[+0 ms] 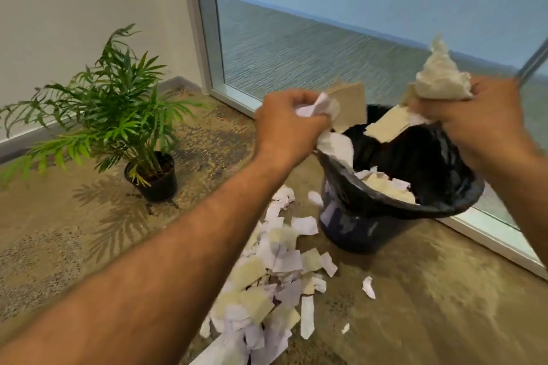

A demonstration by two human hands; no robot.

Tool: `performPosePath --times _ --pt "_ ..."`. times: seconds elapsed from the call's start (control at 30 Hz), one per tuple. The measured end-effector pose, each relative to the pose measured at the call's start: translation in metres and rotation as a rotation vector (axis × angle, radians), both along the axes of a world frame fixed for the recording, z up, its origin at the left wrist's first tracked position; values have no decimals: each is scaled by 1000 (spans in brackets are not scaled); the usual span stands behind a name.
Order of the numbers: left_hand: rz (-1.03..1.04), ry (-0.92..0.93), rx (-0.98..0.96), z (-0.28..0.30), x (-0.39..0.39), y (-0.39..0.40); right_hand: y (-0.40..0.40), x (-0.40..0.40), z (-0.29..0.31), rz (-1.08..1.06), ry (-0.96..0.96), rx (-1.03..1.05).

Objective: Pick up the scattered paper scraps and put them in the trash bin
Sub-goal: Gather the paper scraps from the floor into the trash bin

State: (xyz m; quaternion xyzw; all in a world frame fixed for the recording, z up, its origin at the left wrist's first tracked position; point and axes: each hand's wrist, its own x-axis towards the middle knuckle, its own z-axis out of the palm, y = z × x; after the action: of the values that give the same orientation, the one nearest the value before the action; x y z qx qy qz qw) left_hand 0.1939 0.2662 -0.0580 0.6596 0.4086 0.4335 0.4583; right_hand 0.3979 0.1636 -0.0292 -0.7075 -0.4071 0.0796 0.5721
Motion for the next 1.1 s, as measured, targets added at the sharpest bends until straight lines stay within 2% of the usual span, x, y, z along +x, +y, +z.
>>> performPosePath --times 0.07,0.13,0.23,0.33,0.4,0.47,0.53,0.63,0.7,0.77,0.83,0.9,1.0,1.1 --pt "-27 35 23 4 36 -3 1 26 0 -47 8 -41" --pt "-72 78 13 2 68 -8 3 49 -4 -132 -102 -169" --pt "-177 133 -85 -8 100 -18 5 64 -10 -225 -330 -444" --pt "-335 163 -215 -22 117 -21 11 65 -19 -210 -471 -758" --pt "-474 159 -304 -28 117 -19 13 66 -27 -143 -404 -874" --pt "-558 177 -299 -32 112 -13 15 64 -31 -98 -272 -904" --pt "-600 164 -260 -32 100 -9 17 61 -31 -81 -309 -951" --pt "-516 51 -117 -25 73 -1 22 50 -26 -86 -523 -910" --pt "-422 17 13 -23 46 6 19 31 -24 -90 -623 -700" --pt "-327 62 105 -32 16 14 12 -3 -28 -30 -636 -369" --pt "-264 197 139 -56 -18 19 1 -44 -46 126 -648 -143" --pt "-263 388 143 -90 -52 17 -10 -80 -81 328 -705 -177" --pt "-384 751 99 -154 -102 -4 -24 -114 -150 619 -689 -599" --pt "-603 1151 -21 -213 -140 -46 -42 -124 -224 774 -634 -1091"
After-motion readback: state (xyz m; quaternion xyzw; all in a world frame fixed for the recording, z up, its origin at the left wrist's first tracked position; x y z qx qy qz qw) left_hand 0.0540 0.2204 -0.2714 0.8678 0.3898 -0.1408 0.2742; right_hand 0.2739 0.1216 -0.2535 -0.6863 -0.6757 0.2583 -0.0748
